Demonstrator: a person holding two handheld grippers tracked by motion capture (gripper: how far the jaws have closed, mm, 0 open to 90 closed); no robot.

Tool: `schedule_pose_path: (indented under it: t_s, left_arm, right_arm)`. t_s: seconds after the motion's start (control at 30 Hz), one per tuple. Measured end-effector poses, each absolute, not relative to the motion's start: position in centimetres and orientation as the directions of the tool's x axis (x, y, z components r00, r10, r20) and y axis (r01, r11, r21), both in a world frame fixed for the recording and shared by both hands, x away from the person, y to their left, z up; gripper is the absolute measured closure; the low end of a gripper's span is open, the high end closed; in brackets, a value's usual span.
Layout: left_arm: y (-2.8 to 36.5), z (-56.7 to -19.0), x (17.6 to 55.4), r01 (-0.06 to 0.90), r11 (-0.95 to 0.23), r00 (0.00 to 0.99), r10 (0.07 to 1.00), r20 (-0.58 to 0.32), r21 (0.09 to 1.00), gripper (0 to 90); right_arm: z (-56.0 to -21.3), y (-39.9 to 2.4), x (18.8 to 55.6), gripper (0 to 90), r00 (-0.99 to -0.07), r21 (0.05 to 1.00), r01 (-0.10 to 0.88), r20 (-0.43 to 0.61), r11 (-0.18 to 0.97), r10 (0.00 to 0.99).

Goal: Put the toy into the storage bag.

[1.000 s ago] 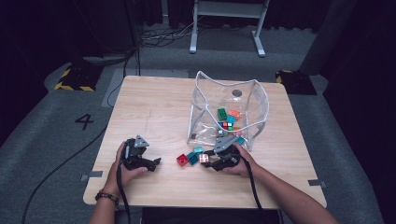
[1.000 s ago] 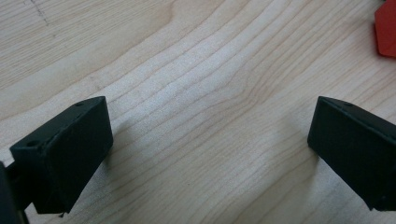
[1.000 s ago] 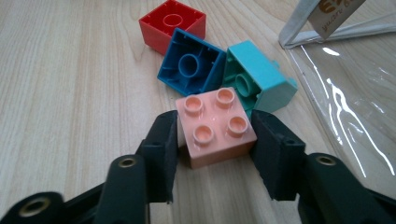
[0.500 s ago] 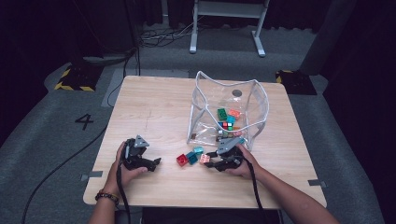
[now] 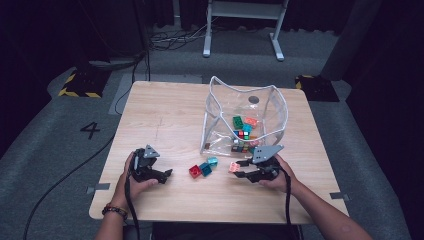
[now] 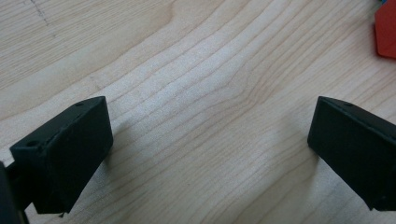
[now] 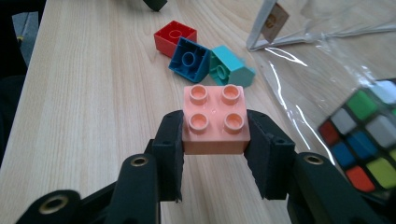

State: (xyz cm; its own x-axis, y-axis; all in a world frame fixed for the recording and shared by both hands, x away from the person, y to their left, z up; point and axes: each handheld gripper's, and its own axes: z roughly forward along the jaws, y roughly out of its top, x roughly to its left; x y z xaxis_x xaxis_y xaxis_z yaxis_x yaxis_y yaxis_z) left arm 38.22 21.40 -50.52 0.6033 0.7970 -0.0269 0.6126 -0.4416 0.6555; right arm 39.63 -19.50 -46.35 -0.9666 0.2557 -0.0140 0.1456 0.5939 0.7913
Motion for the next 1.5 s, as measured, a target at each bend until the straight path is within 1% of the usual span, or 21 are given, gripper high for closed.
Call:
schedule_pose_path:
  t_s: [0.13,0.27,0.3,0.73,0.97,1.13,1.23,1.5]
  left_arm:
    - [21.4,-50.5,38.2,0.613,-0.441,0.603,0.797,-0.027,0.655,0.3]
    - [21.4,-50.5,38.2,0.613,-0.442,0.603,0.797,-0.027,0.655,0.3]
    - [21.4,-50.5,38.2,0.613,-0.441,0.603,0.797,-0.027,0.655,0.3]
    - [21.4,-50.5,38.2,0.613,-0.441,0.603,0.797,-0.027,0.656,0.3]
    - [21.4,-50.5,38.2,0.613,-0.441,0.603,0.797,-0.027,0.656,0.3]
    - [21.4,-50.5,38.2,0.613,-0.442,0.603,0.797,-0.027,0.655,0.3]
    - [21.4,-50.5,38.2,0.613,-0.441,0.603,0.797,-0.027,0.656,0.3]
    - [21.4,-50.5,38.2,0.613,-0.441,0.603,0.797,-0.027,0.655,0.3]
  right_arm:
    - [-45.7,-21.0,39.3,59.6,-0.956,0.791,0.184,0.007,0.583,0.292]
    - [-45.2,-22.0,39.2,59.6,-0.954,0.806,0.176,-0.003,0.566,0.301]
    - [-44.7,-22.7,39.0,59.6,-0.954,0.807,0.158,-0.024,0.569,0.298]
    - [-42.0,-25.4,38.2,59.6,-0.945,0.785,0.170,-0.041,0.595,0.324]
    - [-40.5,-27.8,38.4,59.6,-0.929,0.788,0.192,-0.046,0.585,0.366]
    - [-39.3,-29.6,38.5,59.6,-0.910,0.786,0.202,-0.070,0.585,0.408]
    - [-38.6,-30.5,38.5,59.6,-0.900,0.796,0.214,-0.065,0.566,0.432]
    - [-35.8,-32.9,38.4,59.6,-0.870,0.816,0.213,-0.093,0.538,0.485]
